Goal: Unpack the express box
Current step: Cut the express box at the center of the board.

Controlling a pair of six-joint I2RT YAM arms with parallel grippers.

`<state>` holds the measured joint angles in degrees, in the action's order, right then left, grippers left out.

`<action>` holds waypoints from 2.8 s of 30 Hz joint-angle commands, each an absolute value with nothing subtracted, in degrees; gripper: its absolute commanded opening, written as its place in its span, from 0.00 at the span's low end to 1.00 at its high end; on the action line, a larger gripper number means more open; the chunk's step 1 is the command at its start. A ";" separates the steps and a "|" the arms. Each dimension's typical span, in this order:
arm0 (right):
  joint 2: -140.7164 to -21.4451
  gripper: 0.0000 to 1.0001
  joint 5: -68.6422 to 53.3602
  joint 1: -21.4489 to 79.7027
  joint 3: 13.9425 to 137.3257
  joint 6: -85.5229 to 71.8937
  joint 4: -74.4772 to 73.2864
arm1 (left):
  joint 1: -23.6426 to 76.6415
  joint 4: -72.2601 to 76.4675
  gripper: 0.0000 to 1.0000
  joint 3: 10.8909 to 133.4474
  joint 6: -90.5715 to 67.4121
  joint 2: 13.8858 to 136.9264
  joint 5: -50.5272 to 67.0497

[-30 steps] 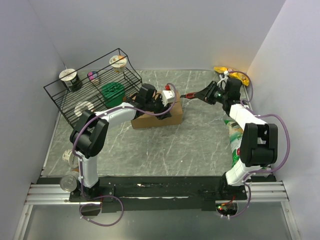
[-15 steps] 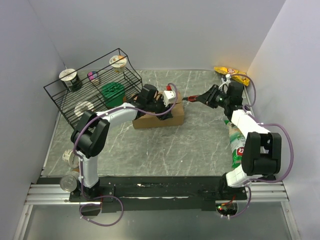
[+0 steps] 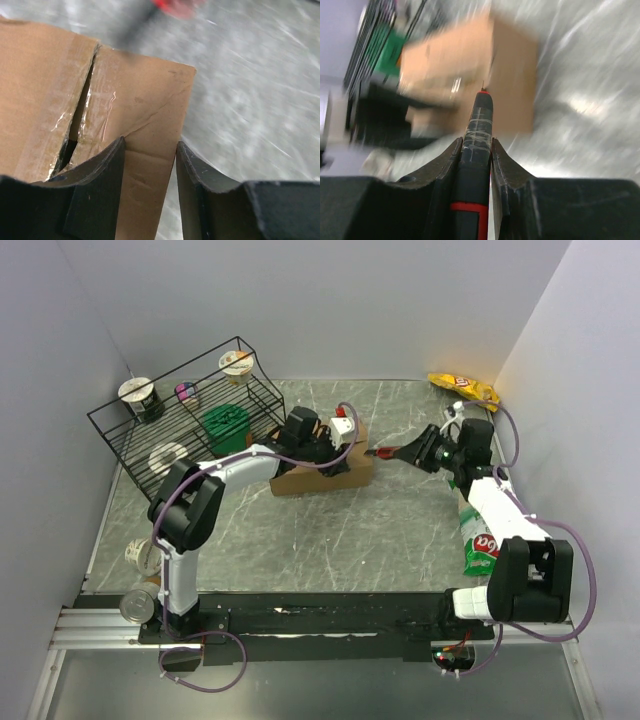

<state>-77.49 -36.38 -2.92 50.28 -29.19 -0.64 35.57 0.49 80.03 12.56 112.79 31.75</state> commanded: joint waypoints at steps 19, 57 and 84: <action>-81.46 0.00 -41.22 -7.29 60.63 -28.29 -2.30 | 33.49 0.70 0.41 80.07 10.11 114.00 27.15; -94.48 0.00 -34.19 -3.87 63.54 -36.21 23.64 | 33.13 -2.81 0.42 80.60 10.11 114.35 30.50; -94.58 0.00 -32.96 -0.44 61.45 -38.05 17.94 | 32.87 -2.46 0.41 83.67 8.44 116.89 29.27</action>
